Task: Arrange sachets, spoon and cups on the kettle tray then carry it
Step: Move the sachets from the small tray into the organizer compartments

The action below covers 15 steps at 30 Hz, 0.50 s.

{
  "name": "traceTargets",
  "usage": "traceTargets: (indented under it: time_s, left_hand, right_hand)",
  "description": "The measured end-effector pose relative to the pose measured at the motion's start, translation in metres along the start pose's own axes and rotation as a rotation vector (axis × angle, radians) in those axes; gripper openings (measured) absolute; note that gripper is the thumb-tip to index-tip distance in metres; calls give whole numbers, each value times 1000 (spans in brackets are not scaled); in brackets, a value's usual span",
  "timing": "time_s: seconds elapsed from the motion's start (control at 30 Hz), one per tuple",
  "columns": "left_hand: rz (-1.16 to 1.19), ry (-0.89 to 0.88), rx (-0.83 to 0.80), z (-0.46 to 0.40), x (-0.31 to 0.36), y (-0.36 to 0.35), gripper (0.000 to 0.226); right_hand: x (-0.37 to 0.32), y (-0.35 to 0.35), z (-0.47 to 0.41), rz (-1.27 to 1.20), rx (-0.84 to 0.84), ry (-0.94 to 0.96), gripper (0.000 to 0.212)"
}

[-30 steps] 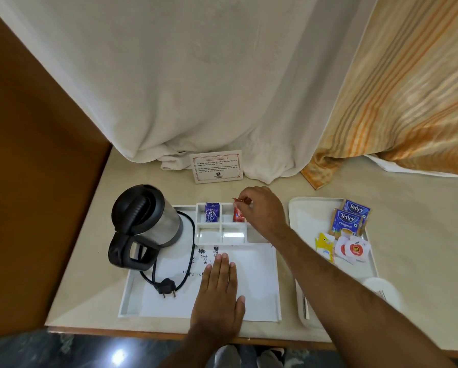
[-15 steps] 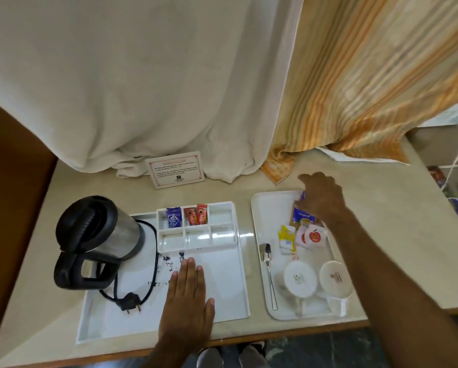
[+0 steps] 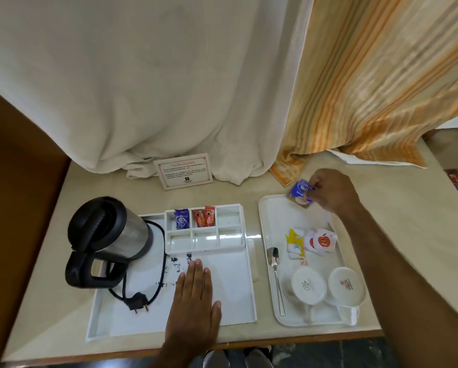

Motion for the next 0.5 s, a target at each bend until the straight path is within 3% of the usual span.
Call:
traceTargets:
  time_s: [0.1, 0.2, 0.4, 0.5]
  left_hand:
    - [19, 13, -4, 1, -2, -2, 78]
    - [25, 11, -11, 0, -1, -3, 78]
    - [11, 36, -43, -1, -2, -7, 77]
    - [6, 41, -47, -1, -2, -7, 77]
  right_hand:
    - [-63, -14, 22, -244, 19, 229, 18]
    - [-113, -54, 54, -295, -57, 332, 16]
    - [-147, -121, 82, 209, -88, 415, 19]
    - [-150, -128, 81, 276, -79, 396, 26]
Point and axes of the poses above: each hand's wrist, its own z-axis away from the middle knuckle, its own y-axis out of the back of the hand, x = y × z, the point moved 7 cm from there along -z, towards the middle knuckle, and after that the axes turned 5 degrees about -z, right-handed, at the moved point
